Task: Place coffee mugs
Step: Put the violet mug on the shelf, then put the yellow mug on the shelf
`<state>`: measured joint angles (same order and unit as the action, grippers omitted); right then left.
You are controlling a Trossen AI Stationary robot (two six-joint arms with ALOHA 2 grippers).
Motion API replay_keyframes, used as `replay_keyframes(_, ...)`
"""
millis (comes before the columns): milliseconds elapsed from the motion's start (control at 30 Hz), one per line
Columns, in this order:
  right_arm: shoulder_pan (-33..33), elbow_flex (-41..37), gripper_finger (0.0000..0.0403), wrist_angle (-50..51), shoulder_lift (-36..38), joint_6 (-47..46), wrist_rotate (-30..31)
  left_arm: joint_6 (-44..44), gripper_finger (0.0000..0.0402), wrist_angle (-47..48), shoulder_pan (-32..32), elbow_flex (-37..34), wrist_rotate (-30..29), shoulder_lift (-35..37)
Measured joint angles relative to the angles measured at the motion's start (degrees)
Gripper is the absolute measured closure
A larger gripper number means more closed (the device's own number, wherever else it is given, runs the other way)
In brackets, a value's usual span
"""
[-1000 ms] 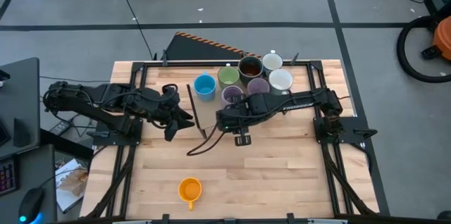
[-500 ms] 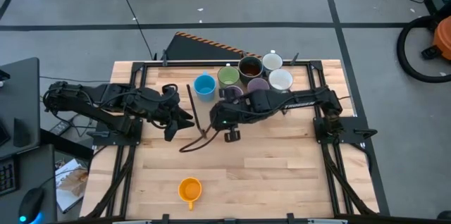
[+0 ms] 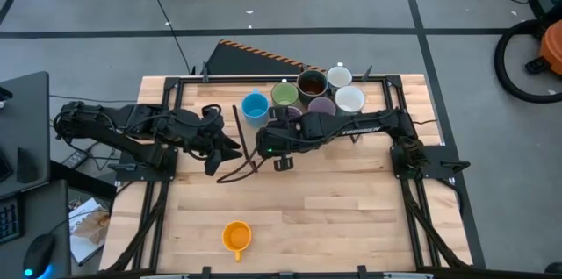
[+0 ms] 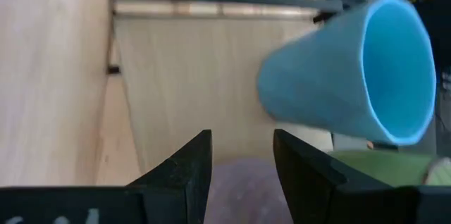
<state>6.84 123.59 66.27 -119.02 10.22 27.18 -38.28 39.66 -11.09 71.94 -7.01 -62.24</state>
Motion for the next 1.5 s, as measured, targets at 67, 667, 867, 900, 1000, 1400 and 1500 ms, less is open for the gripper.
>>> replay_keyframes(67, -0.4, 0.0, 0.0245, 1.2, 0.1, -0.2, 0.3, 0.0, 0.0237, -0.1, 0.0, 0.0, 0.0, 0.0)
replay_keyframes(667, 0.3, 2.7, 0.0258, 5.3, 0.5, -2.7, 0.0, 0.1, 0.0237, -0.4, -0.6, 0.0, 3.8, 0.0)
replay_keyframes(867, 1.7, 11.5, 0.0258, 10.2, 1.0, -4.2, -0.1, -0.8, 0.0237, 1.3, -8.9, 0.0, 9.3, -0.7)
replay_keyframes(900, 1.8, 10.6, 0.0258, 9.9, 2.6, -5.0, 0.2, -1.6, 0.0237, 1.6, -10.7, 0.0, 9.3, -1.3)
replay_keyframes(1000, 2.4, 9.2, 0.0258, 10.7, 6.7, -8.0, 0.0, -4.8, 0.0237, 2.5, -15.8, 0.0, 8.5, -3.4)
replay_keyframes(1400, 2.5, 9.2, 0.0259, 18.4, 16.0, -14.7, 1.1, -18.0, 0.0238, -2.1, -26.8, 0.0, 9.3, -20.0)
replay_keyframes(1500, 2.5, 9.2, 0.0259, 21.0, 17.6, -14.5, 1.7, -22.8, 0.0244, -7.0, -27.7, 0.0, 12.1, -24.6)
